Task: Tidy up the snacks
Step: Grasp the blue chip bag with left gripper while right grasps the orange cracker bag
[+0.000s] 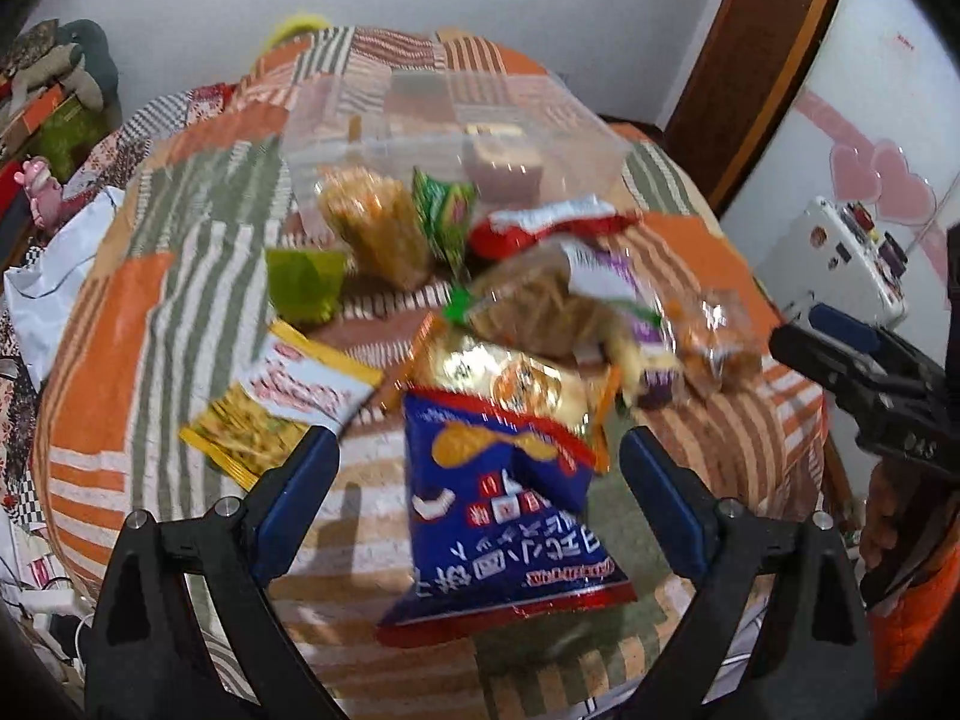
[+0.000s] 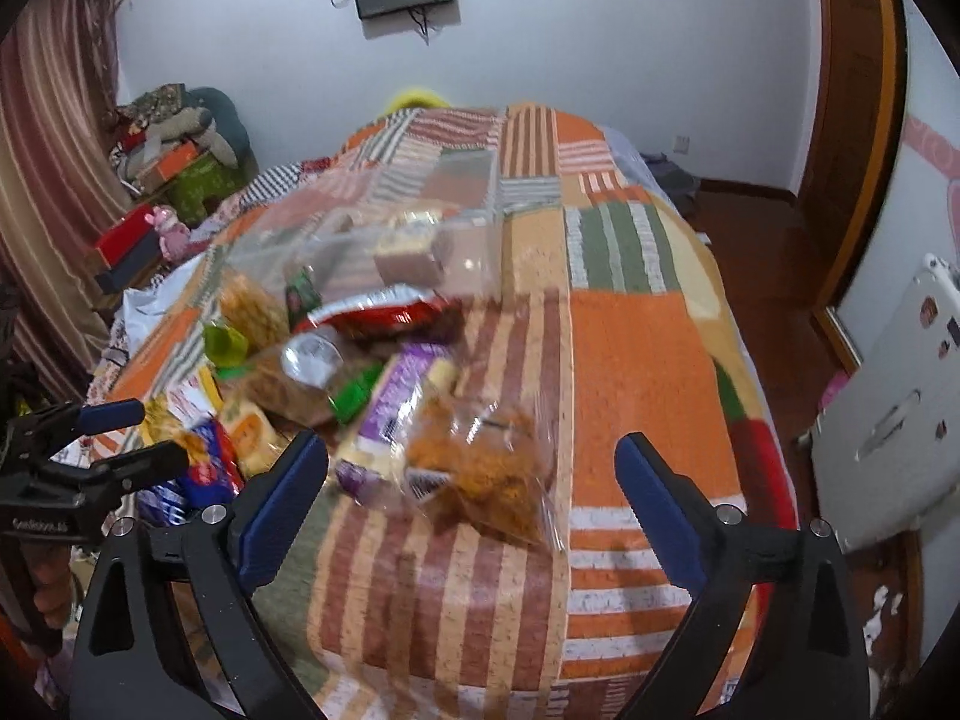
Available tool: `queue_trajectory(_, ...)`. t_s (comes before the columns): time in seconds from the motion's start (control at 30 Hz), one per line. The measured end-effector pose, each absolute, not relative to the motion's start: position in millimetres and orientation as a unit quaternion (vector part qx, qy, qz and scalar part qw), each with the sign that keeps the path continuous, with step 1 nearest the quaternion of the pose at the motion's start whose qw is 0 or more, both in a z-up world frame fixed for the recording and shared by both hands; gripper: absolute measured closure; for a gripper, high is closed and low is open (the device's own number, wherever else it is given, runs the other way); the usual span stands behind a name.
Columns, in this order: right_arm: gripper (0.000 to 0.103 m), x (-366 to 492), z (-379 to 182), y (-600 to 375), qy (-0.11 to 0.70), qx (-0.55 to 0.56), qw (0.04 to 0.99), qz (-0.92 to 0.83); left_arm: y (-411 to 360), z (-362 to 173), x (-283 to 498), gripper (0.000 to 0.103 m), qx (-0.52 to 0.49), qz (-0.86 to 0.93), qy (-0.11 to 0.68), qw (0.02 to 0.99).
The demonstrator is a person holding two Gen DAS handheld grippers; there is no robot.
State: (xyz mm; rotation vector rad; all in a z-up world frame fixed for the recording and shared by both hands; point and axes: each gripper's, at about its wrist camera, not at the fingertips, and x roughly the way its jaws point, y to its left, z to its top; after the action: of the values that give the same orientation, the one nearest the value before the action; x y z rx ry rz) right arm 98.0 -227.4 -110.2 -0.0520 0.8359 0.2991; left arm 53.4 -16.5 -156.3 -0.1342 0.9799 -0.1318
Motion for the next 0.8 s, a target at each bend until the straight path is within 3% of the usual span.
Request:
queue_trajectory(0.4,0.007,112,-142,-231,0.453,0.0,0.881,0.136,-15,-193,55,0.008,-0.085,-0.07,0.496,0.861)
queue_trajectory(0.5,0.007,115,-152,-231,0.468,0.004,0.874,0.133,-19,-193,54,0.024,-0.073,-0.083,0.49,0.865)
queue_trajectory(0.63,0.009,118,-157,-234,0.478,0.031,0.867,0.137,-20,-189,52,0.034,-0.066,-0.095,0.484,0.867)
queue_trajectory(0.7,0.026,117,-156,-237,0.478,0.033,0.867,0.136,-18,-184,53,0.036,-0.067,-0.096,0.482,0.869)
queue_trajectory(0.8,0.038,115,-152,-240,0.478,0.033,0.867,0.139,-12,-177,52,0.038,-0.071,-0.095,0.472,0.873)
